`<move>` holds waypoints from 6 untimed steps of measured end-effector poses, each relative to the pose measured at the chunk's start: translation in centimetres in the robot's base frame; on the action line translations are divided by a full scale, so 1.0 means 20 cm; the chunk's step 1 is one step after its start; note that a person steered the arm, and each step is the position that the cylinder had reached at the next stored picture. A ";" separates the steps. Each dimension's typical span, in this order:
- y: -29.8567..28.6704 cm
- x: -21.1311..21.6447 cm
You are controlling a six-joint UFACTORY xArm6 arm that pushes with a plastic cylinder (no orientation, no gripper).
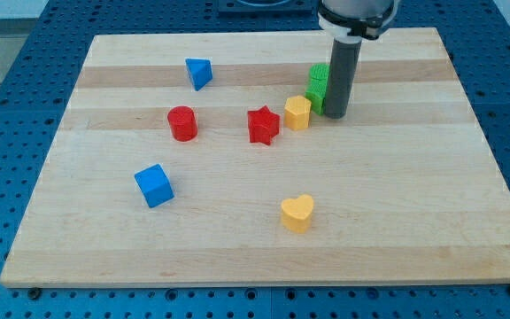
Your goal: Move the yellow hexagon to the yellow heart
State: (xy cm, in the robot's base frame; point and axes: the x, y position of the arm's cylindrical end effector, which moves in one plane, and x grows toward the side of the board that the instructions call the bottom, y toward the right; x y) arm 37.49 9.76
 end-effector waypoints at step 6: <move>-0.32 -0.01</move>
State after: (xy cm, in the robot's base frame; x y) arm 37.23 3.42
